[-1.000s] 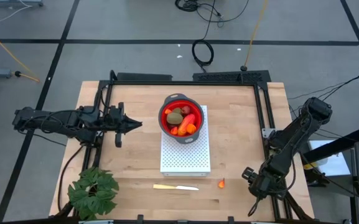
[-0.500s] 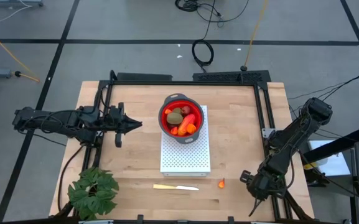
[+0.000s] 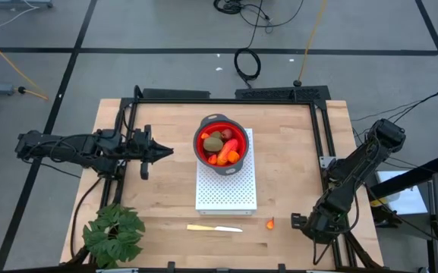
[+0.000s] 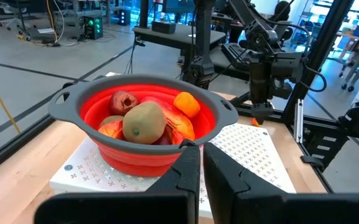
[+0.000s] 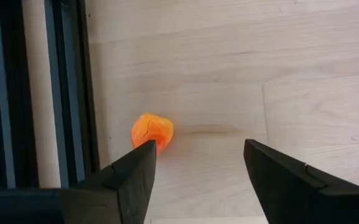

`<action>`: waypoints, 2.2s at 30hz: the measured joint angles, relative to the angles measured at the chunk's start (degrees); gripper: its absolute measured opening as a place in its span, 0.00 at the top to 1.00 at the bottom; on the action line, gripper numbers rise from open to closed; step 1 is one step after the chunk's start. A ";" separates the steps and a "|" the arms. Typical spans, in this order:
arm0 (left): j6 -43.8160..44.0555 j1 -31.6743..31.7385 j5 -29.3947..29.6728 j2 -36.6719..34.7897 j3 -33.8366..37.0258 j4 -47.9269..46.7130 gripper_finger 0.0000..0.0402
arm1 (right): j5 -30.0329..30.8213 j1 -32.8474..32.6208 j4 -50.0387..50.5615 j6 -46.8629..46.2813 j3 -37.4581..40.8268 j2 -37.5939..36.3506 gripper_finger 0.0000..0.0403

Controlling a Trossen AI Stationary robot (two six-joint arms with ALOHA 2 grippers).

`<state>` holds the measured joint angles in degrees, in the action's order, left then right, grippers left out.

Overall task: Pick & Place Fruit
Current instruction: Put the peach into the red strainer bowl on the shelf

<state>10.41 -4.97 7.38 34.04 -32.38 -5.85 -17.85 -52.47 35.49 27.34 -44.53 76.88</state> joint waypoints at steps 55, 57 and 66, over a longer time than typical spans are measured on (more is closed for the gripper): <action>0.52 0.00 0.02 0.03 0.00 -0.45 0.95 | -3.34 -0.71 -6.99 -36.54 -2.10 5.05 0.41; 0.52 0.01 0.02 0.04 0.00 -0.45 0.95 | -3.35 -1.05 -5.52 -37.22 -2.12 5.05 0.41; 0.46 0.00 0.02 0.07 0.00 -0.69 0.95 | -3.26 -2.41 -0.20 -37.84 -2.12 5.05 0.41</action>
<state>10.87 -4.97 7.40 34.11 -32.38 -6.54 -21.11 -54.87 35.29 -10.50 -46.65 81.93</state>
